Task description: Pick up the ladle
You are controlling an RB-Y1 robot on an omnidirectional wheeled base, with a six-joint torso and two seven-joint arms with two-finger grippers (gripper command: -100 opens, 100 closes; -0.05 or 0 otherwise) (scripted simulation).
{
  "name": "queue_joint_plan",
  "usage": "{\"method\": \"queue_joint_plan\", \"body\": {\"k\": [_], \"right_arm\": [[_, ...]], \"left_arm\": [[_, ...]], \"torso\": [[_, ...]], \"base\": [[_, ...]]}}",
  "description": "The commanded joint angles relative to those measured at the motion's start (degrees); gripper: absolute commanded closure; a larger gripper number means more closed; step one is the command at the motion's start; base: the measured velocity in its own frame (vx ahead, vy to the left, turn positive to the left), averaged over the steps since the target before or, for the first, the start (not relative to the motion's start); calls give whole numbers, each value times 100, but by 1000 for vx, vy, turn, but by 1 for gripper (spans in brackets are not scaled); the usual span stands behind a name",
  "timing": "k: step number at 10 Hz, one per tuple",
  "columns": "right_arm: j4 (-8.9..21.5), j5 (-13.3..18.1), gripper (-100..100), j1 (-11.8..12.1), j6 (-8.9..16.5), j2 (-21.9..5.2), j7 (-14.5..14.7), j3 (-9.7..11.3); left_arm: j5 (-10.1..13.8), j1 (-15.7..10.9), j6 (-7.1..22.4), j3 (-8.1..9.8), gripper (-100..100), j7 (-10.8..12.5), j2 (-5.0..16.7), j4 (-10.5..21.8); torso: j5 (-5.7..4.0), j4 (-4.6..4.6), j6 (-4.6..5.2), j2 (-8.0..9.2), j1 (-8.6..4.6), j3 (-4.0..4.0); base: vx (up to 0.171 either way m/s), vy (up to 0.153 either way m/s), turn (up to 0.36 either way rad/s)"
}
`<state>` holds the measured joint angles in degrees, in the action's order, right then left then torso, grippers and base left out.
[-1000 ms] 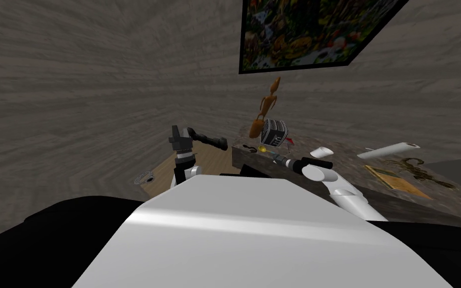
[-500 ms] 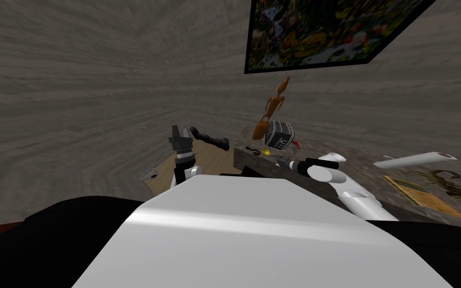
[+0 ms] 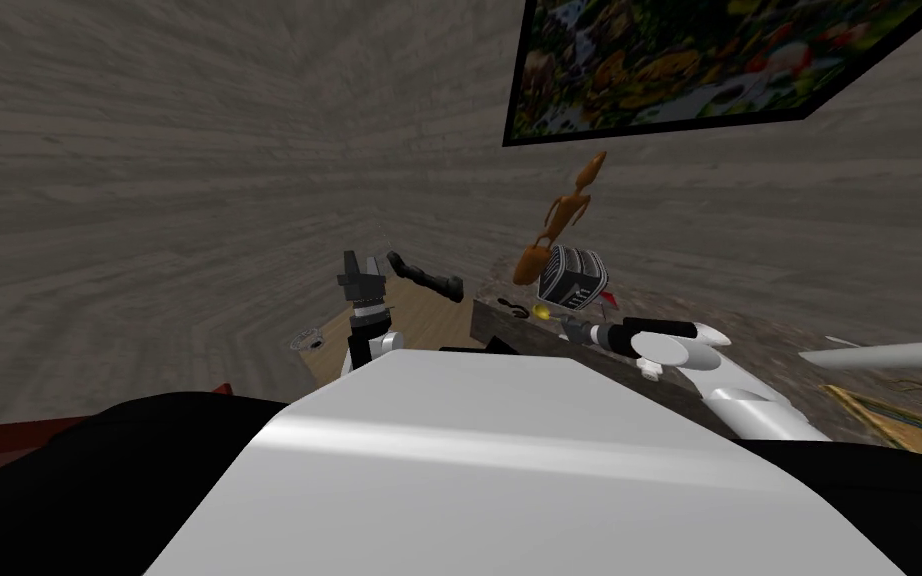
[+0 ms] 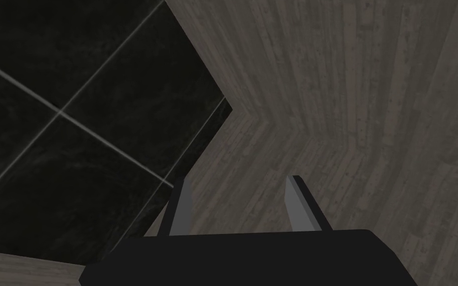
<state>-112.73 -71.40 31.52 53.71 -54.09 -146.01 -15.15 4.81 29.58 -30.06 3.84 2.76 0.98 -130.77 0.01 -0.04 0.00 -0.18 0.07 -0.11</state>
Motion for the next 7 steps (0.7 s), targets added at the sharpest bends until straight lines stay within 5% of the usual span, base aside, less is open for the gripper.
{"method": "queue_joint_plan", "body": {"k": [1, 7], "right_arm": [[52, -114, -100, 64, 158, -93, -268, -78], [170, -453, -100, 250, 574, -369, -1092, -333]], "left_arm": [[0, 0, 0, 0, 0, 0, 0, 0], [0, 0, 0, 0, 0, 0, 0, 0]], "torso": [[0, 0, 0, 0, 0, 0], [0, 2, 3, 11, 0, 6]], "base": [[47, 9, 99], [33, 3, 78]]}}
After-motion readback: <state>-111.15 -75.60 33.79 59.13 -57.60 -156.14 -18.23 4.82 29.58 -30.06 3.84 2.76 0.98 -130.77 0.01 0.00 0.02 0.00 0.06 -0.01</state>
